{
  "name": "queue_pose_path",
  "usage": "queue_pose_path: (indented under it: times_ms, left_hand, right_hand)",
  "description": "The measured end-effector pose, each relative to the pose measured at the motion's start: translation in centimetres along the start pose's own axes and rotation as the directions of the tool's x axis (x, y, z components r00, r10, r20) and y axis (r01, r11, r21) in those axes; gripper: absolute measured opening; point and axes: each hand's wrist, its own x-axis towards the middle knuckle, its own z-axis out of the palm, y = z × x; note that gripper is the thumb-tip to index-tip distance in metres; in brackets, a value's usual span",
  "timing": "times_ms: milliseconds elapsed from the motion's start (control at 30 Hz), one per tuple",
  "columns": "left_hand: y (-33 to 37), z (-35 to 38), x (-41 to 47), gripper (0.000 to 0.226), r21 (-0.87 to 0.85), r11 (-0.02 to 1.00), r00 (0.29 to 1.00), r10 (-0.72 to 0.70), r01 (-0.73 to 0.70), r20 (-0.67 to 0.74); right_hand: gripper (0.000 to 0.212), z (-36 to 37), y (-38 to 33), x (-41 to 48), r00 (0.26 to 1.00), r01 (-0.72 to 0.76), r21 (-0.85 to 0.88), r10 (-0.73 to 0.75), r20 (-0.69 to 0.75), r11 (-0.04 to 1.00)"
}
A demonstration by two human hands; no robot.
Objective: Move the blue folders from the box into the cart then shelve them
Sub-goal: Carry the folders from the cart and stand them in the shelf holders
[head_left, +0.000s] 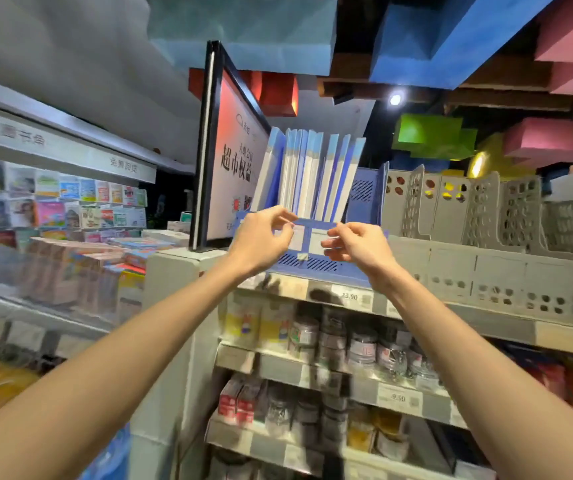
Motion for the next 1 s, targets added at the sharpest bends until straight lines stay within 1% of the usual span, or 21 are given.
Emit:
queue_pose_path:
  times_ms: [67, 133, 167, 233, 267, 367, 467, 533, 567, 633, 667, 700, 733, 767, 800, 833, 933, 1000]
  left_hand:
    - [-0.1, -1.7, -4.3, 0.023, 0.011, 0.998, 0.998, -0.064, 0.064, -0.01]
    - [-0.8, -3.5, -8.7, 0.029, -0.008, 0.991, 0.991, -0.133, 0.133, -0.017]
    - [-1.3, -4.4, -11.0, 0.029, -0.017, 0.985, 0.985, -0.171, 0.171, -0.015]
    - [-2.5, -6.5, -15.7, 0.023, -0.019, 0.969, 0.969, -0.247, 0.247, 0.011]
    - [-3.0, -7.7, -18.0, 0.019, -0.013, 0.962, 0.962, -0.272, 0.272, 0.014]
    - [-4.2, -11.3, -23.3, 0.014, 0.015, 0.931, 0.931, -0.365, 0.365, -0.013]
    - [-6.2, -15.7, -28.5, 0.016, 0.093, 0.898, 0.901, -0.423, 0.431, -0.09]
    - [-7.1, -18.4, -32.1, 0.015, 0.144, 0.867, 0.879, -0.467, 0.477, -0.101]
    - [-8.0, -20.3, -34.2, 0.014, 0.187, 0.842, 0.862, -0.491, 0.506, -0.124]
    - [-9.6, -23.5, -38.3, 0.014, 0.254, 0.788, 0.828, -0.537, 0.561, -0.164]
    - [-10.6, -24.6, -39.9, 0.015, 0.248, 0.76, 0.799, -0.574, 0.601, -0.178]
    - [-12.4, -28.1, -43.2, 0.016, 0.251, 0.694, 0.738, -0.636, 0.674, -0.224]
    - [-13.5, -29.4, -45.0, 0.017, 0.246, 0.677, 0.72, -0.652, 0.694, -0.237]
    - [-13.7, -29.6, -45.9, 0.018, 0.253, 0.658, 0.705, -0.667, 0.709, -0.242]
    - [-14.5, -30.5, -47.2, 0.018, 0.258, 0.63, 0.681, -0.686, 0.732, -0.256]
    - [-15.3, -32.4, -48.9, 0.017, 0.235, 0.605, 0.649, -0.714, 0.76, -0.261]
    - [-19.5, -37.9, -54.0, 0.012, 0.195, 0.548, 0.581, -0.748, 0.814, -0.322]
    - [-22.5, -41.2, -57.2, 0.013, 0.176, 0.483, 0.513, -0.78, 0.858, -0.359]
  right_hand:
    - [0.03, 2.4, 1.1, -3.4, 1.0, 0.029, 0.0, -0.029, -0.01, 1.0]
    - [0.032, 4.8, 2.1, -7.0, 0.999, 0.04, -0.01, -0.04, 0.003, 0.999]
    - [0.037, 5.9, 2.5, -8.8, 0.999, 0.043, -0.015, -0.043, 0.017, 0.999]
    - [0.045, 8.3, 3.4, -12.1, 0.997, 0.047, -0.017, -0.046, 0.054, 0.999]
    - [0.045, 9.7, 3.7, -13.8, 0.996, 0.046, -0.013, -0.044, 0.077, 0.999]
    - [0.031, 14.7, 3.9, -18.4, 0.981, 0.029, 0.048, -0.038, 0.192, 0.998]
    - [0.028, 21.2, 3.8, -22.8, 0.949, 0.005, 0.082, -0.03, 0.314, 0.997]
    - [0.024, 25.4, 3.6, -25.4, 0.924, -0.025, 0.107, -0.018, 0.381, 0.994]
    - [0.022, 28.1, 3.4, -27.0, 0.908, -0.043, 0.135, -0.017, 0.42, 0.99]
    - [0.022, 32.4, 3.1, -29.8, 0.873, -0.068, 0.134, -0.006, 0.488, 0.989]
    - [0.024, 34.0, 3.2, -30.8, 0.847, -0.07, 0.114, -0.001, 0.532, 0.991]
    - [0.025, 38.5, 3.0, -33.4, 0.789, -0.106, 0.137, -0.001, 0.615, 0.985]
    - [0.026, 40.4, 3.1, -34.5, 0.764, -0.141, 0.127, 0.027, 0.644, 0.982]
    - [0.027, 40.7, 3.5, -34.9, 0.766, -0.172, 0.138, 0.045, 0.641, 0.975]
    - [0.027, 42.3, 3.7, -35.6, 0.754, -0.168, 0.122, 0.048, 0.655, 0.978]
    - [0.028, 45.3, 4.1, -36.8, 0.734, -0.139, 0.114, 0.026, 0.678, 0.984]
    - [0.039, 54.7, 4.4, -39.9, 0.615, -0.069, 0.021, 0.026, 0.788, 0.997]
    - [0.046, 60.5, 4.6, -41.7, 0.557, -0.054, -0.019, 0.046, 0.829, 0.998]
